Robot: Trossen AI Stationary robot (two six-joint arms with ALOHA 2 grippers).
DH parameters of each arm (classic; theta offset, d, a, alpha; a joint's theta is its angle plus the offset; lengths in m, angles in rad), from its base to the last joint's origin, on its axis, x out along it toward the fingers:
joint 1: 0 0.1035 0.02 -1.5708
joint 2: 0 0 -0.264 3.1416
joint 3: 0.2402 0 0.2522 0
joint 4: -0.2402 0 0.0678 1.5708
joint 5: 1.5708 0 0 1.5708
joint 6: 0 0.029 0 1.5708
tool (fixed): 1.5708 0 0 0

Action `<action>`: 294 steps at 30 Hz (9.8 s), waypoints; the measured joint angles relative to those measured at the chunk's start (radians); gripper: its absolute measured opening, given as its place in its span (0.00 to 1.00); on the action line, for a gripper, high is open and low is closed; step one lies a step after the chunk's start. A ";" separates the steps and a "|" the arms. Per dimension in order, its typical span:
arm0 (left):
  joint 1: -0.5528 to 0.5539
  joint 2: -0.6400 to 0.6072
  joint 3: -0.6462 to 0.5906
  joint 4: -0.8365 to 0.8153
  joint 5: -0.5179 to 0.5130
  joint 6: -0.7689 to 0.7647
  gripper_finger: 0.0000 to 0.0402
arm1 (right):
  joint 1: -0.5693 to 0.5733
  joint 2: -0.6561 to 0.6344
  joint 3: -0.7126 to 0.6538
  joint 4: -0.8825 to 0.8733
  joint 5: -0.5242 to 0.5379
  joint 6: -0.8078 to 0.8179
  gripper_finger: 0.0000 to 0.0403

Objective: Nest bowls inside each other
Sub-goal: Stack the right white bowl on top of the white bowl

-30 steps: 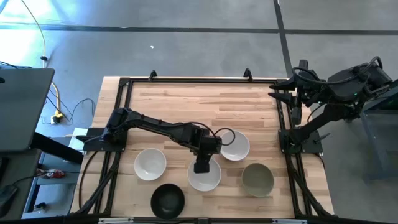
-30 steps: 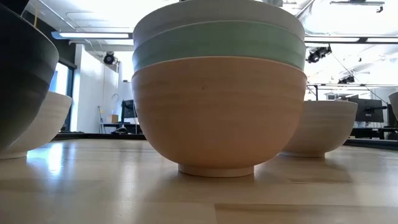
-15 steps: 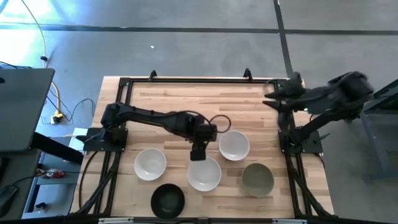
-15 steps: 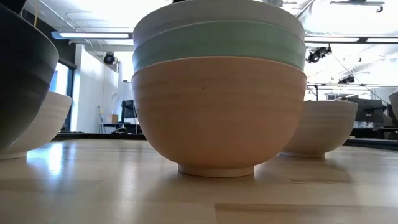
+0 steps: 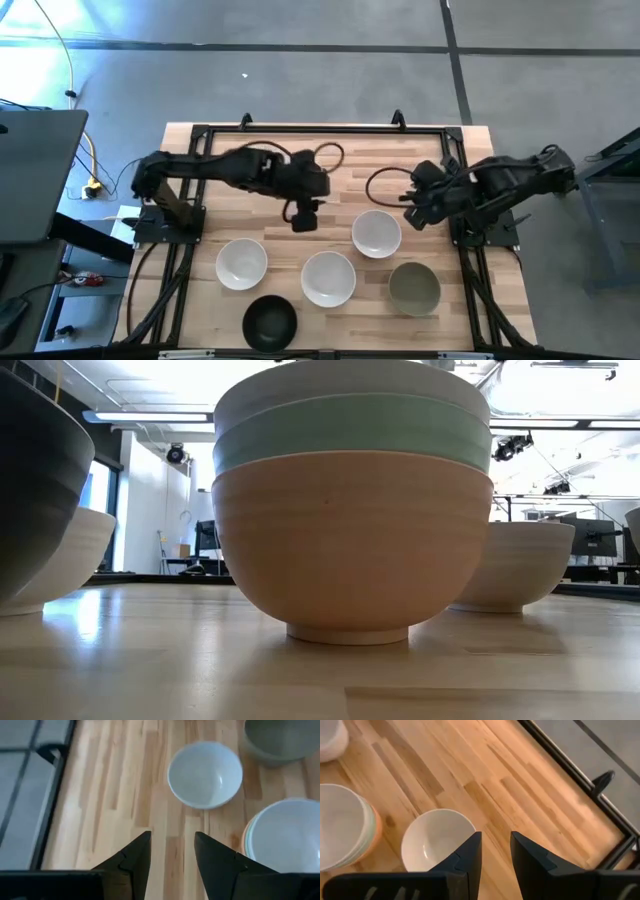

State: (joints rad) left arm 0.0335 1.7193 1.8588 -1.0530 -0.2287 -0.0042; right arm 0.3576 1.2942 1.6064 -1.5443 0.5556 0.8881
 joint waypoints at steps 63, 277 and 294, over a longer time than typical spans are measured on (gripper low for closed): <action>0.105 -0.720 -0.636 0.407 0.061 -0.045 0.35 | -0.309 -0.205 -0.888 0.740 -0.585 0.359 0.32; 0.427 -1.226 -1.188 0.587 0.061 -0.089 0.35 | -0.019 0.648 0.347 0.218 -0.556 0.334 0.00; 0.427 -1.226 -1.188 0.587 0.093 -0.078 0.35 | -0.003 0.734 0.347 0.200 -0.558 0.368 0.00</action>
State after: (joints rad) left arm 0.4603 0.4934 0.6712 -0.4656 -0.1357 -0.0826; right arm 0.3542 2.0283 1.9530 -1.3443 -0.0027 1.2564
